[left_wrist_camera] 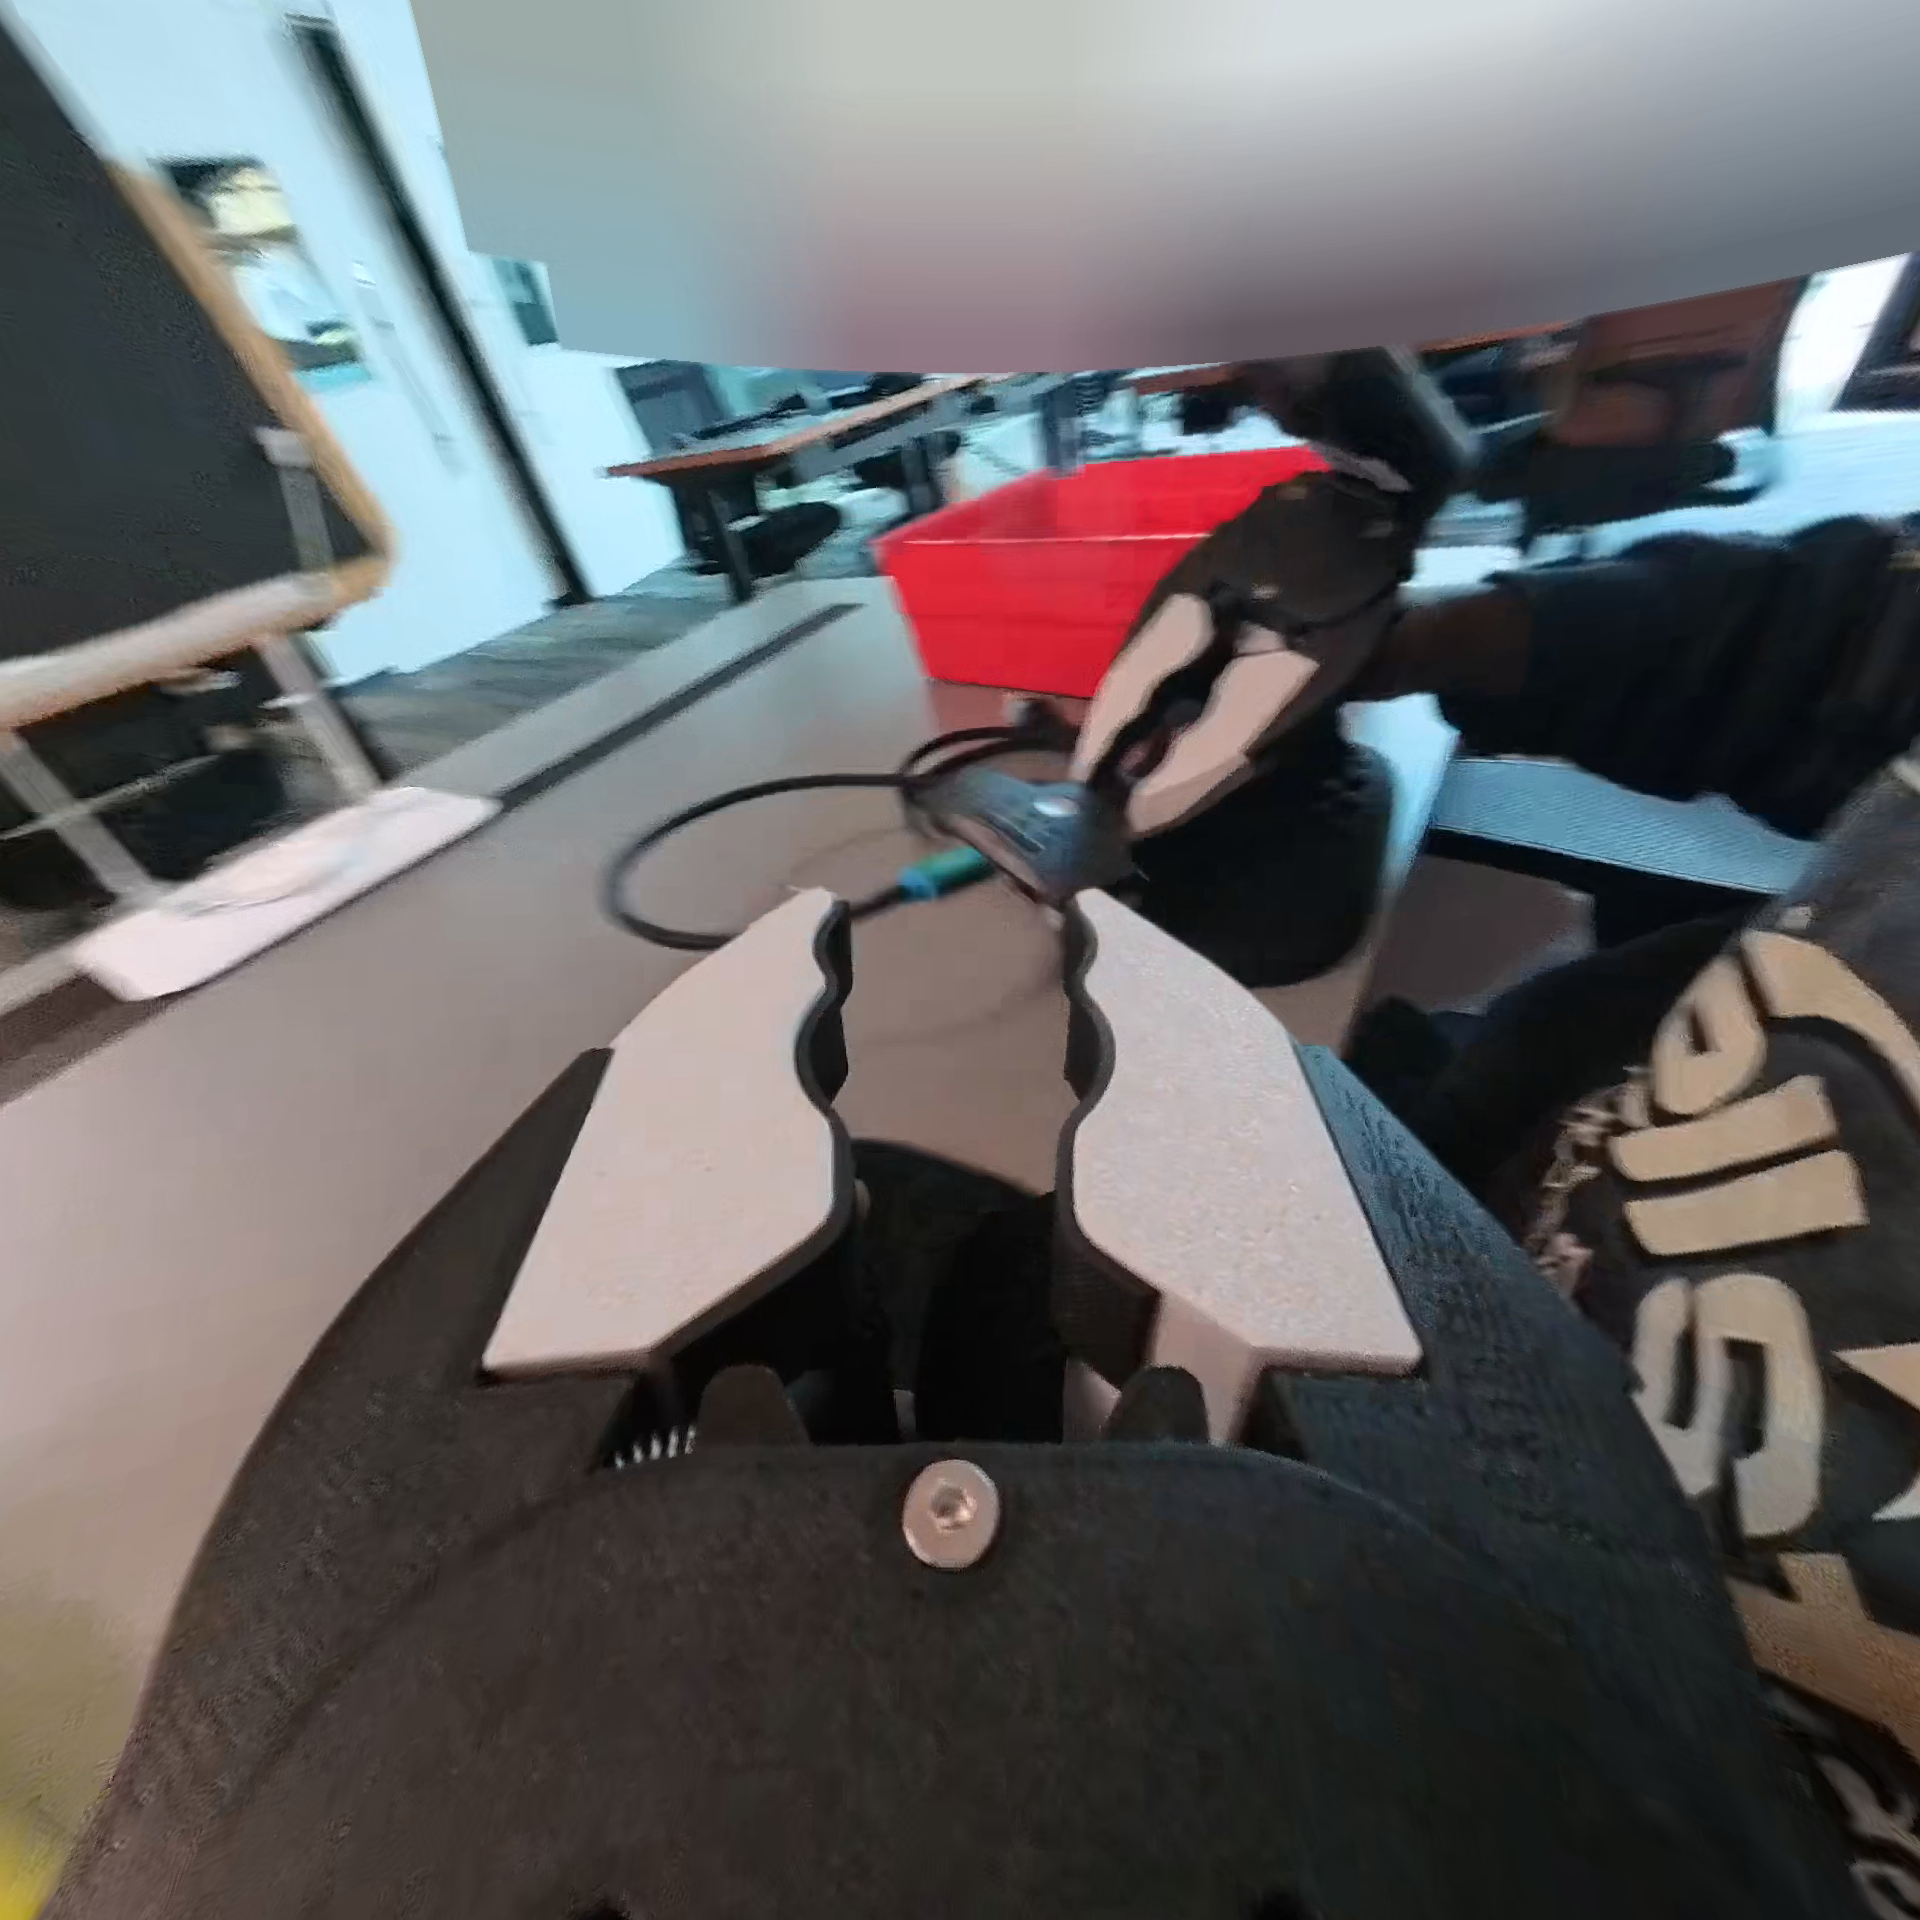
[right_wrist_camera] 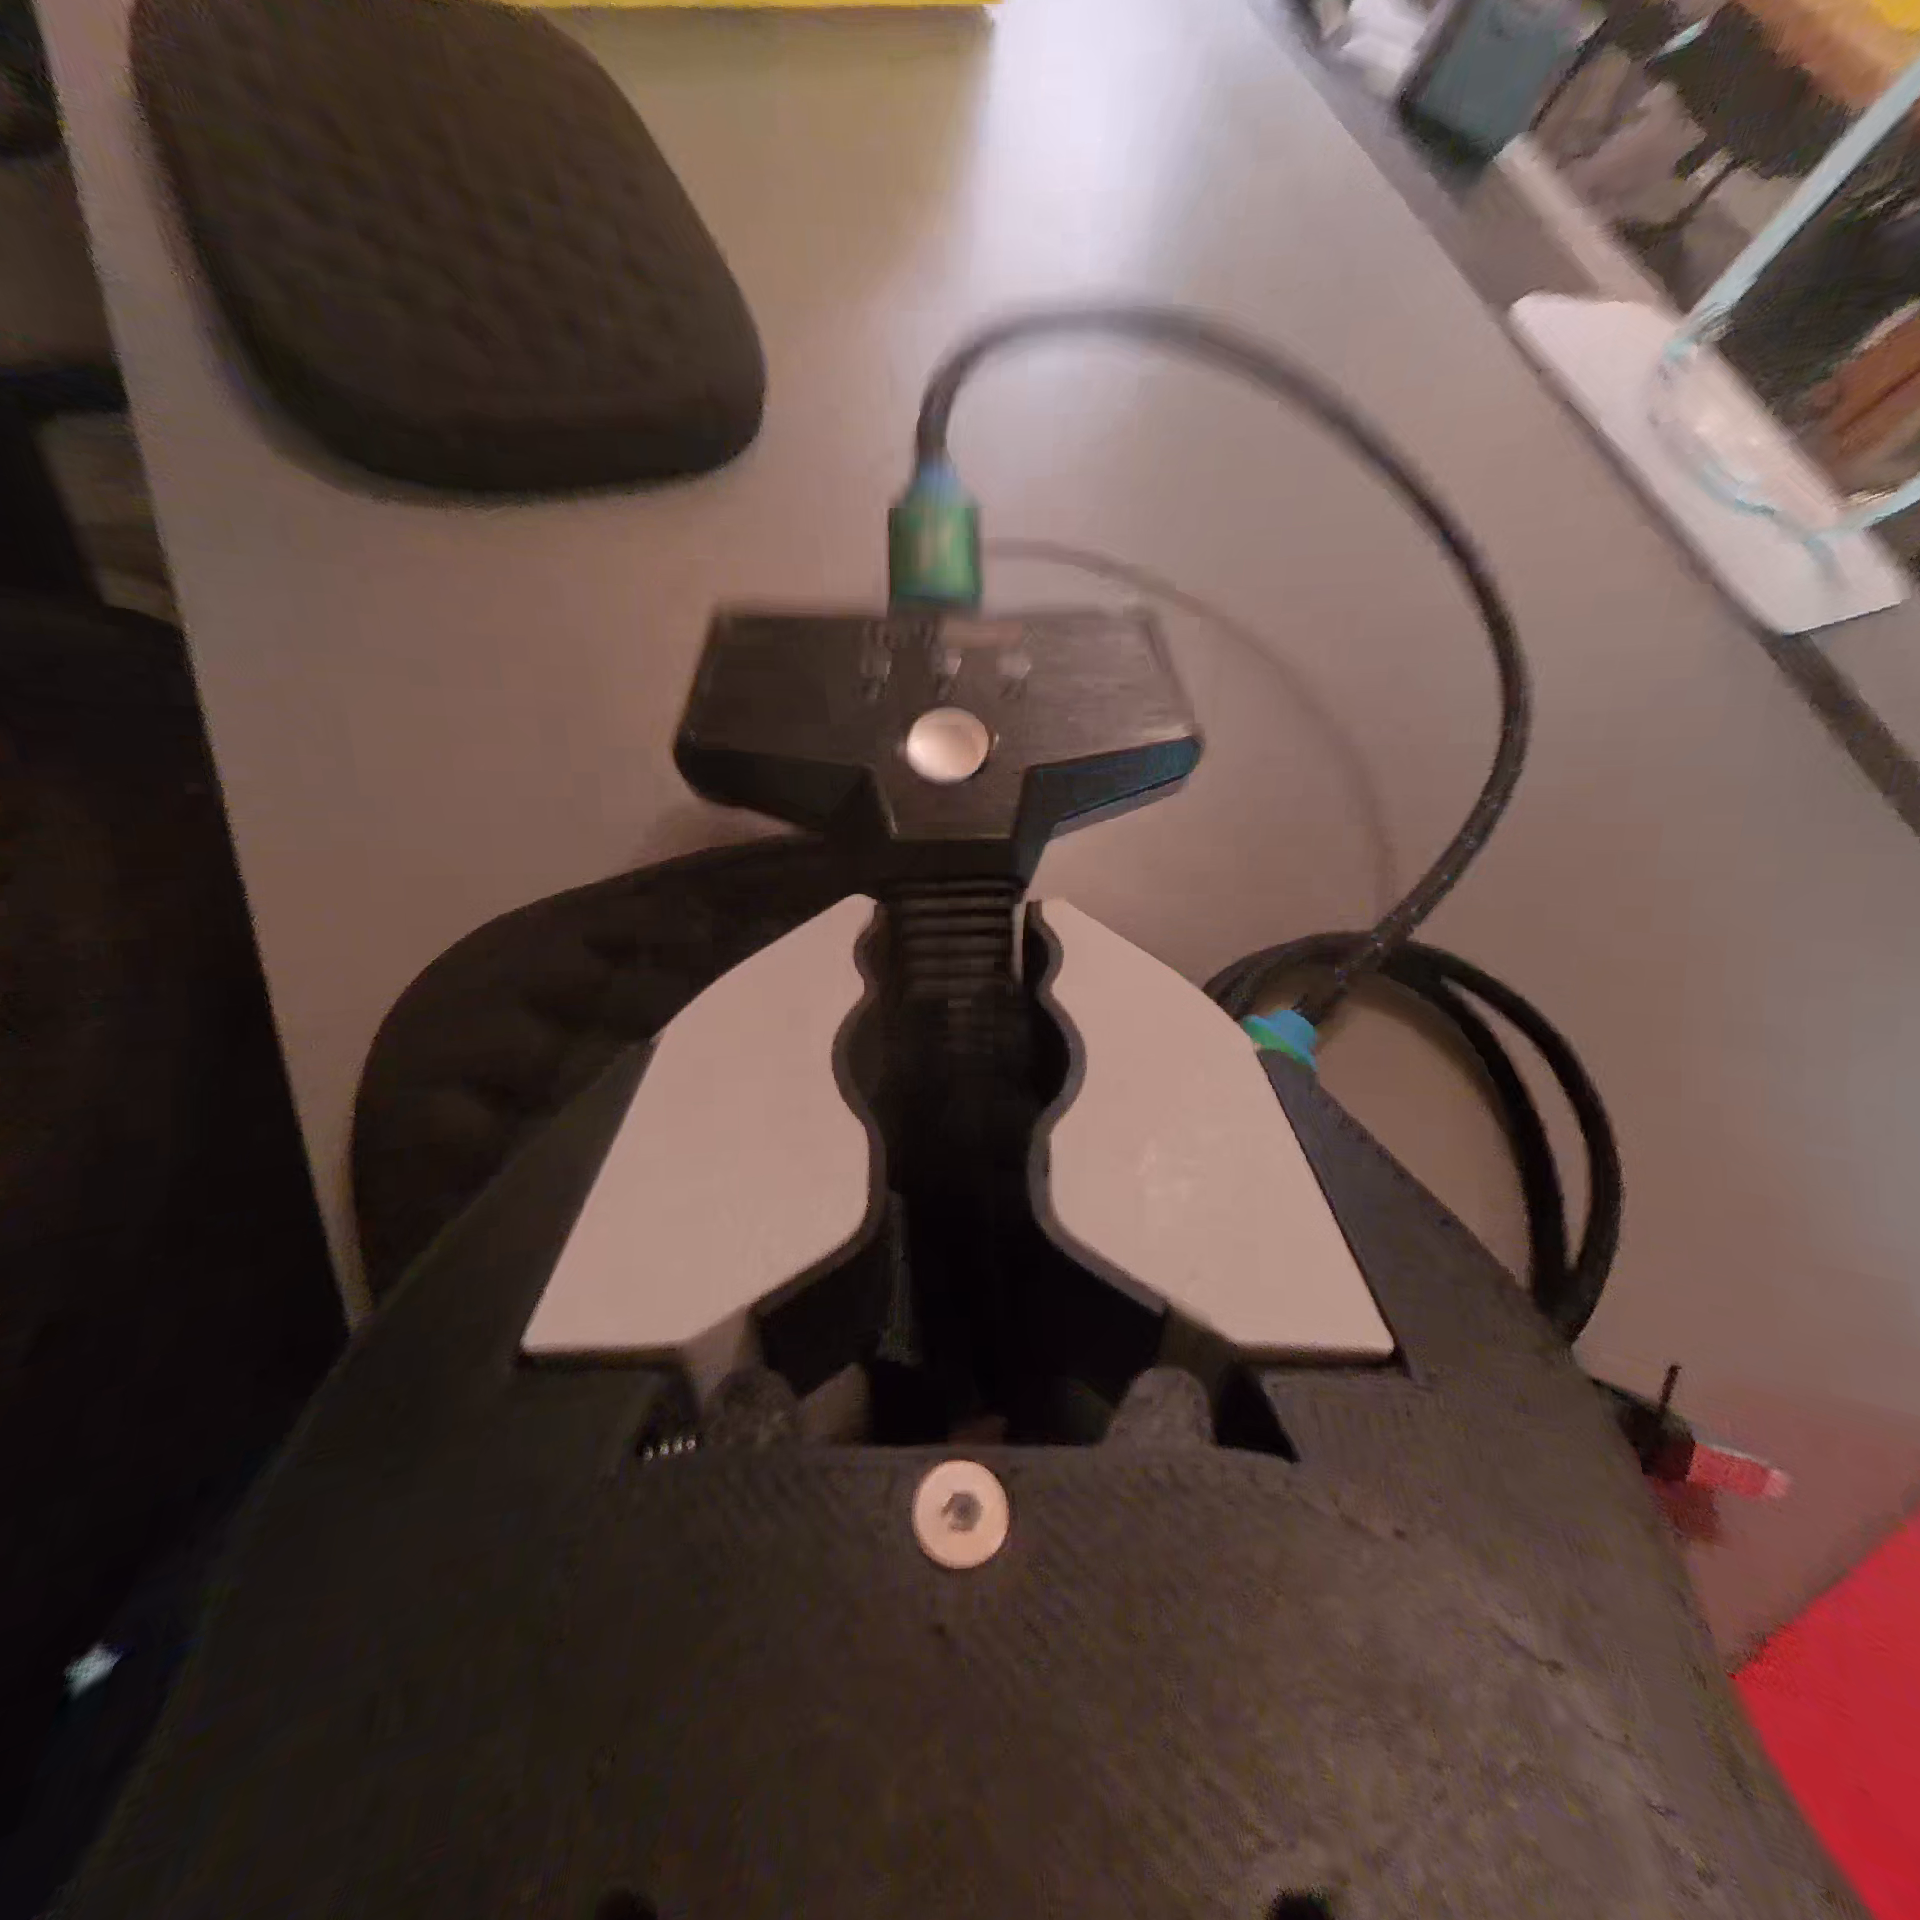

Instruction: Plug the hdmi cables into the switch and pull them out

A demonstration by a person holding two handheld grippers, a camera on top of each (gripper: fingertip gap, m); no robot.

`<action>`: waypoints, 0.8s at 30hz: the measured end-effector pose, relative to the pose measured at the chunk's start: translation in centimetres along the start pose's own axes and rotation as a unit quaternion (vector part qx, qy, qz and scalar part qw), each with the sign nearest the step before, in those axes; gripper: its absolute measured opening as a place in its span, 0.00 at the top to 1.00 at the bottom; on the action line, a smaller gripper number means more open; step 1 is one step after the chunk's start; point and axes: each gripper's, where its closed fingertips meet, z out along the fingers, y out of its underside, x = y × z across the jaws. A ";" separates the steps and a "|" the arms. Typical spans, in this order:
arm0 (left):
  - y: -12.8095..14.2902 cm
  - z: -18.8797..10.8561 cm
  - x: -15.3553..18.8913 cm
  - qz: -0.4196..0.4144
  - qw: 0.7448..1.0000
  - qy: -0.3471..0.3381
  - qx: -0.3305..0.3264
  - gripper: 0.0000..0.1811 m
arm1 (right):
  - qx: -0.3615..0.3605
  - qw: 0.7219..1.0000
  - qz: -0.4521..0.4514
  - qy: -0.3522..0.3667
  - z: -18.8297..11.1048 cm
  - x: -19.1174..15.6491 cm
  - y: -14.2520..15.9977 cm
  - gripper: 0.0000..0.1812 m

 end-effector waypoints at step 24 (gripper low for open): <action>9.1 -8.3 -23.8 -0.283 0.905 -0.285 -0.138 0.82 | 0.210 0.971 -0.005 0.116 -4.8 1.0 -3.9 0.82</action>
